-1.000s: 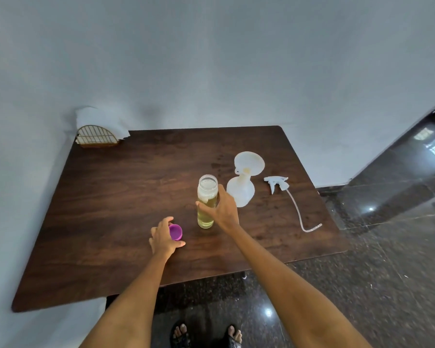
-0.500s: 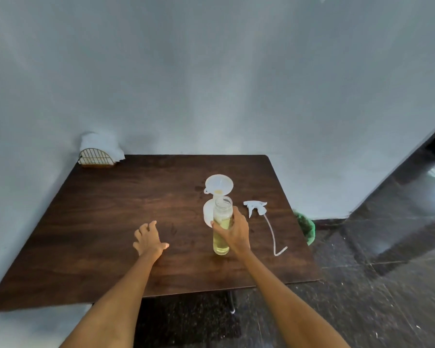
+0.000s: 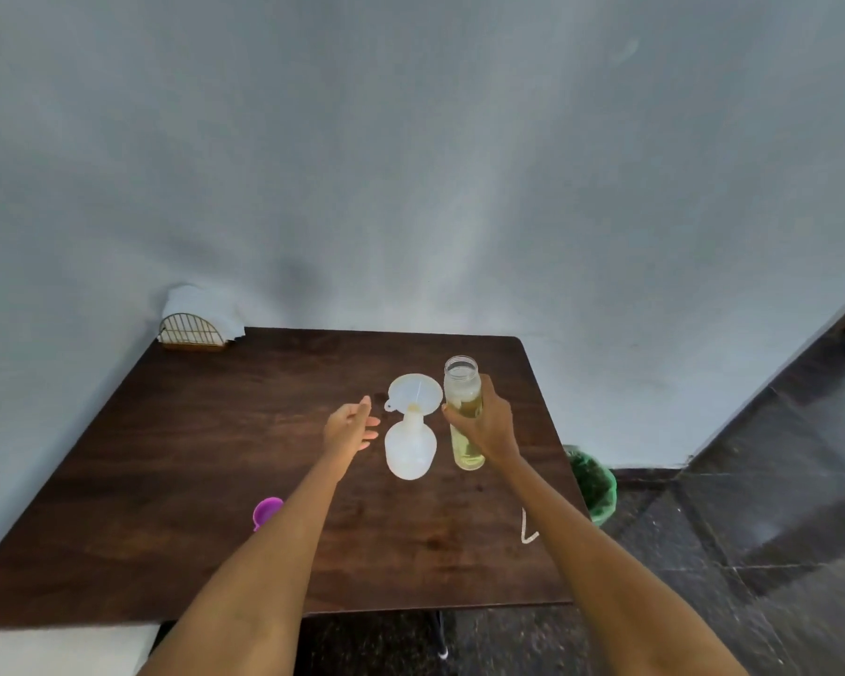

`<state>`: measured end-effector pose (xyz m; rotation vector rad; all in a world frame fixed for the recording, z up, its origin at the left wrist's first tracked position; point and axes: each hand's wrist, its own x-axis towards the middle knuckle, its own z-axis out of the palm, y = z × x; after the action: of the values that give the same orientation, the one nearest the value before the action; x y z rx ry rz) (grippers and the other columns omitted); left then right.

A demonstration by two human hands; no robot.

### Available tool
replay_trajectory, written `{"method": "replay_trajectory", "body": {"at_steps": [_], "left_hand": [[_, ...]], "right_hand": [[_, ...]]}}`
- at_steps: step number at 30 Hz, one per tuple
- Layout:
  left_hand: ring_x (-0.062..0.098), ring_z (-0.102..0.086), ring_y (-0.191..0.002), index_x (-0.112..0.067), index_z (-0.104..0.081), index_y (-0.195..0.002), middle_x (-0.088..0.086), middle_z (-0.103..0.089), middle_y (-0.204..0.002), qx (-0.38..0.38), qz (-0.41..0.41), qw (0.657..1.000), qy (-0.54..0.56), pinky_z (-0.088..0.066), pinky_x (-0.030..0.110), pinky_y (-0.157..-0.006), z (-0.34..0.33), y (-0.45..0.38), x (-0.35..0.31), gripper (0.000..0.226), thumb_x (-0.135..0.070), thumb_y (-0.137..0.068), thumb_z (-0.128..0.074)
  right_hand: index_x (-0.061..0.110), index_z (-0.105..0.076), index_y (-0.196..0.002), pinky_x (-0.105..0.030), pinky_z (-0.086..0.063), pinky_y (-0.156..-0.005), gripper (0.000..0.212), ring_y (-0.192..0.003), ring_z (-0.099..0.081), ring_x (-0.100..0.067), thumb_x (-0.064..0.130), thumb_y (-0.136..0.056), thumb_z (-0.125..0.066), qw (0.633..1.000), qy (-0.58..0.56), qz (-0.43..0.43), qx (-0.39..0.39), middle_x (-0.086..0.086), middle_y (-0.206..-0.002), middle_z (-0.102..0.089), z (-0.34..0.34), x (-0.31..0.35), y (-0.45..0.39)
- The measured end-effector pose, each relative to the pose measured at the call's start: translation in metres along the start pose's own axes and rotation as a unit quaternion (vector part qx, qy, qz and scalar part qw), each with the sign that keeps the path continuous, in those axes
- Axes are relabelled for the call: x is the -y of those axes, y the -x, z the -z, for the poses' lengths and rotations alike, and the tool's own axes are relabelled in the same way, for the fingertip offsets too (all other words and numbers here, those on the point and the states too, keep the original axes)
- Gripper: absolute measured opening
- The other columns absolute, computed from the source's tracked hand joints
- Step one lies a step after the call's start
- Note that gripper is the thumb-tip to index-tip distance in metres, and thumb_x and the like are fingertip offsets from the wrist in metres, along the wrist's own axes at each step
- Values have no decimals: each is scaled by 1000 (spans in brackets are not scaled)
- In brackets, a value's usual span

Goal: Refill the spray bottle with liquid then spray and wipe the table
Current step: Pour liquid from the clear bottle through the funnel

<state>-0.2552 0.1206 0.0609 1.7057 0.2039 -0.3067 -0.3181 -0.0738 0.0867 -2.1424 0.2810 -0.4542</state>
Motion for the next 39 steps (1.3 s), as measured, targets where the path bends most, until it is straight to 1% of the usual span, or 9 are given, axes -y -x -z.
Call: {"method": "replay_trajectory", "body": {"at_steps": [4,8,11,14,18,22,26,33,39], "left_hand": [[15,-63,-71,-8,-59,-98,6,-66,-87,33,-12,999,-2,-53,24,-67,-12,-15,-4,31,-38,-89,-58],[14,-61,-66,-12,-62,-77,5,-66,-75,73,-9,997,-7,-54,21,-62,-16,-20,0,26,-36,-87,-62],[14,-59,-61,-11,-61,-71,5,-64,-69,63,4,998,16,-54,21,-61,-17,-21,-2,24,-28,-87,-64],[14,-60,-60,-10,-62,-71,6,-63,-68,48,12,998,37,-55,21,-62,-16,-23,-7,19,-21,-87,-65],[14,-60,-60,-7,-63,-75,7,-63,-69,45,32,998,32,-55,24,-65,-15,-23,-14,15,-17,-86,-65],[14,-61,-62,-5,-63,-82,7,-64,-72,40,59,997,24,-55,26,-66,-14,-24,-19,15,-19,-86,-66],[14,-62,-63,-3,-64,-86,6,-64,-72,47,74,996,31,-56,28,-69,-17,-20,-21,17,-20,-86,-66],[13,-61,-62,-9,-62,-75,6,-63,-71,34,55,997,30,-56,26,-68,-20,-18,-25,14,-15,-88,-63],[12,-57,-59,-3,-64,-85,6,-62,-71,25,36,999,13,-57,39,-84,-21,-20,-24,12,-14,-89,-61]], "right_hand": [[7,-52,-105,-19,-43,-67,50,-80,-59,-20,30,-65,-73,998,56,3,-2,-5,-93,-65,5,-7,-15],[5,-52,-105,-37,-49,-75,52,-80,-58,-31,28,-63,-70,988,149,36,7,-11,-90,-64,3,-12,-27],[3,-52,-107,-36,-47,-75,50,-84,-57,-32,20,-66,-74,982,177,51,34,-13,-94,-63,0,-13,-33],[5,-51,-109,-32,-44,-74,54,-87,-57,-30,27,-64,-71,979,185,59,64,-12,-99,-62,-2,-13,-38],[5,-50,-110,-38,-51,-75,51,-87,-59,-32,20,-67,-74,976,191,62,83,-13,-102,-63,-3,-16,-43],[6,-49,-113,-34,-51,-70,53,-83,-59,-30,20,-68,-74,970,205,68,109,-12,-102,-62,2,-19,-46],[6,-49,-113,-41,-52,-77,54,-86,-57,-31,18,-67,-74,965,218,77,125,-13,-104,-61,4,-19,-48],[8,-44,-117,-40,-51,-79,57,-91,-56,-29,20,-69,-72,950,253,88,162,-14,-107,-58,7,-16,-58],[8,-44,-117,-46,-55,-80,59,-88,-60,-29,21,-67,-74,943,264,100,176,-14,-106,-61,8,-17,-62]]}}
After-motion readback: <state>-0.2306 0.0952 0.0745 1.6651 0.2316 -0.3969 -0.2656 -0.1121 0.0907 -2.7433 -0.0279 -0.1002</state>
